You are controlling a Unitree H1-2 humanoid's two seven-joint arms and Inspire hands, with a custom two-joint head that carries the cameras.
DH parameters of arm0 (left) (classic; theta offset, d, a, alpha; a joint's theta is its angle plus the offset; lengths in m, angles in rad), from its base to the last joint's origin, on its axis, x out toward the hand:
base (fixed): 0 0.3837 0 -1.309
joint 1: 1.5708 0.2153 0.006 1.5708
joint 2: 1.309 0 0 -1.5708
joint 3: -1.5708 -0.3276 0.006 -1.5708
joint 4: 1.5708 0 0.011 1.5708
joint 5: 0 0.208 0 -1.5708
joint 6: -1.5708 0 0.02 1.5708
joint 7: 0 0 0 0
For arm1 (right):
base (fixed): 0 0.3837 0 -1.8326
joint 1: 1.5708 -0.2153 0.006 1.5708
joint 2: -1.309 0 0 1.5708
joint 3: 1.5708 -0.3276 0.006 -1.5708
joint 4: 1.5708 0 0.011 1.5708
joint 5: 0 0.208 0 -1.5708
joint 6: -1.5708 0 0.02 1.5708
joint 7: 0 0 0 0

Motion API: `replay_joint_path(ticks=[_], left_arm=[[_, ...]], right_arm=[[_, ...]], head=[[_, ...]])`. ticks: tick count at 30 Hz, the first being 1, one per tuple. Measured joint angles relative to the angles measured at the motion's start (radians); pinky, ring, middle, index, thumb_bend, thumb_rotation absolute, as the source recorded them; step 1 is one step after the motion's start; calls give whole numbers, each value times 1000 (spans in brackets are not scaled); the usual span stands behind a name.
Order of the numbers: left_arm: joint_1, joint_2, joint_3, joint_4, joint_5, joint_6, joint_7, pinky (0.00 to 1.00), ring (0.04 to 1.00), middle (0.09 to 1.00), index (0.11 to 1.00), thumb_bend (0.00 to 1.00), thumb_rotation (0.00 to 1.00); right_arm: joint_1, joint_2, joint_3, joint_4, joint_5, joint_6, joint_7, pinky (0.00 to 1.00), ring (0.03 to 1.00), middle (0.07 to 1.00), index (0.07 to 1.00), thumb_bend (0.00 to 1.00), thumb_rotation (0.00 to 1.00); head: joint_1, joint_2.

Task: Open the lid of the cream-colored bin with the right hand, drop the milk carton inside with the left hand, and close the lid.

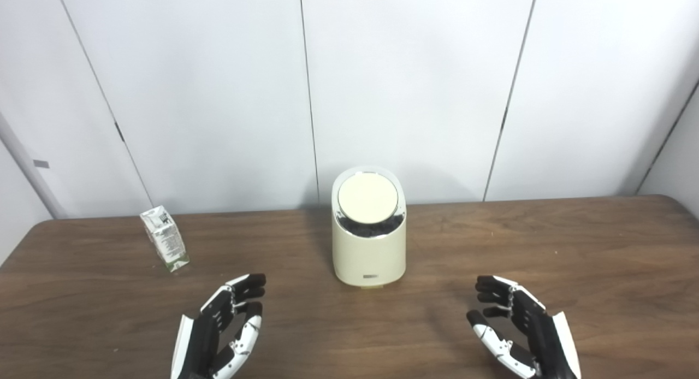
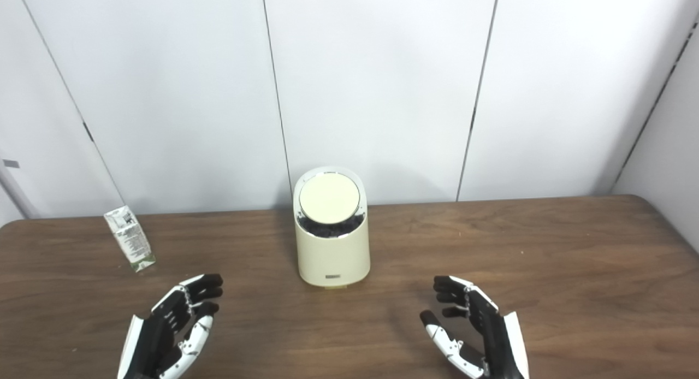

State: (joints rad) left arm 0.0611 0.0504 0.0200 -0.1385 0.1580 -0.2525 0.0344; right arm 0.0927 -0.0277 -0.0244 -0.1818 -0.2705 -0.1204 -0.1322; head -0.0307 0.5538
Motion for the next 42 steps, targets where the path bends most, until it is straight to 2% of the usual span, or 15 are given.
replay_joint_path(ticks=[9,14,17,19,22,25,27,31,34,36,39,42], left_arm=[[0,1,1,0,1,0,0,662,736,759,757,184,352],[0,0,0,0,0,0,0,662,737,760,755,185,334],[0,0,0,0,-1,0,0,664,736,759,754,188,351],[0,-2,0,0,-1,0,0,659,732,756,754,186,349],[0,-3,0,1,-1,-1,0,659,735,760,757,189,366],[-4,-3,-2,1,-1,-1,0,664,742,764,757,197,376],[-5,-3,-1,1,1,-1,1,667,741,761,755,198,380],[-7,-7,-2,2,8,-1,5,658,733,755,755,189,376],[-8,-8,-4,2,10,-1,5,658,733,757,756,185,376],[-7,-8,-4,2,10,-1,6,662,736,759,755,193,386],[-6,-14,-6,2,10,0,7,665,737,762,760,189,395],[-5,-18,-14,2,10,-1,6,655,727,756,756,189,367]], right_arm=[[0,0,0,0,3,0,0,596,686,704,689,300,302],[0,-3,0,0,0,-1,0,577,676,698,689,291,316],[-3,-3,-1,-1,7,0,1,605,698,724,709,271,343],[-4,-4,0,-24,26,17,14,646,743,765,751,268,471],[-30,-26,11,-98,36,83,66,717,808,824,817,330,844],[-92,-71,15,-164,28,176,115,796,871,884,877,404,927],[-137,-82,13,-208,47,237,138,823,902,918,907,429,885],[-253,-83,14,-245,89,331,172,815,902,916,907,485,780],[-345,-90,25,-261,55,402,182,814,884,897,885,568,723],[-393,-96,41,-265,13,439,185,755,865,880,872,626,693],[-458,-99,61,-240,-19,449,187,736,861,881,874,688,613],[-512,-100,89,-171,-57,451,186,768,886,904,895,801,607]], head=[[0,0],[6,-2],[6,0],[6,0],[-3,-6],[-5,-9],[-5,-8],[-2,-9],[2,-9],[5,-8],[8,-8],[14,-5]])
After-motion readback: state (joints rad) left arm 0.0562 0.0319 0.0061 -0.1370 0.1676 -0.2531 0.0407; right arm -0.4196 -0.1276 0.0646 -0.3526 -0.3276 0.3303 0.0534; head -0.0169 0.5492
